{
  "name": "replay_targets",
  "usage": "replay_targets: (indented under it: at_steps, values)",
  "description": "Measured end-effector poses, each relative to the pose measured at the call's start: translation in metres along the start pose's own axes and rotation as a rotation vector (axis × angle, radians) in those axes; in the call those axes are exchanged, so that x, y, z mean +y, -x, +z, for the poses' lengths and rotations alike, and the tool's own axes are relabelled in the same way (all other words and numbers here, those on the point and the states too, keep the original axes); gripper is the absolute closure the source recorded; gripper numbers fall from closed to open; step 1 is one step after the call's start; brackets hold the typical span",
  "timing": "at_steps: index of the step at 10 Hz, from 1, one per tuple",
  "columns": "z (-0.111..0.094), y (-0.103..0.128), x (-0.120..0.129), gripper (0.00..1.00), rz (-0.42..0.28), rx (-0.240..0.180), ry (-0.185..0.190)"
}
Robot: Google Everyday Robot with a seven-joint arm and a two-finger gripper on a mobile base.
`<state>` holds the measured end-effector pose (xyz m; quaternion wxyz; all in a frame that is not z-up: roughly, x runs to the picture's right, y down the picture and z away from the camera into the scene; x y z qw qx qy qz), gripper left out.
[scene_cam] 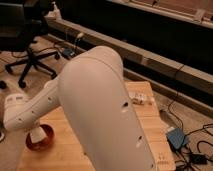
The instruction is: Place the white sponge in the ceramic bowl
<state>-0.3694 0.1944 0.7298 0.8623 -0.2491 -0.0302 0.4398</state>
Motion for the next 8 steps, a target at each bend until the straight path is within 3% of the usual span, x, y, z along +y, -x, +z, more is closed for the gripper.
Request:
replay_targets:
  at_steps: [3, 8]
  values:
    - [0.005, -0.021, 0.003, 0.20, 0.013, -0.018, 0.008]
    - [0.005, -0.022, 0.004, 0.20, 0.030, -0.019, 0.010]
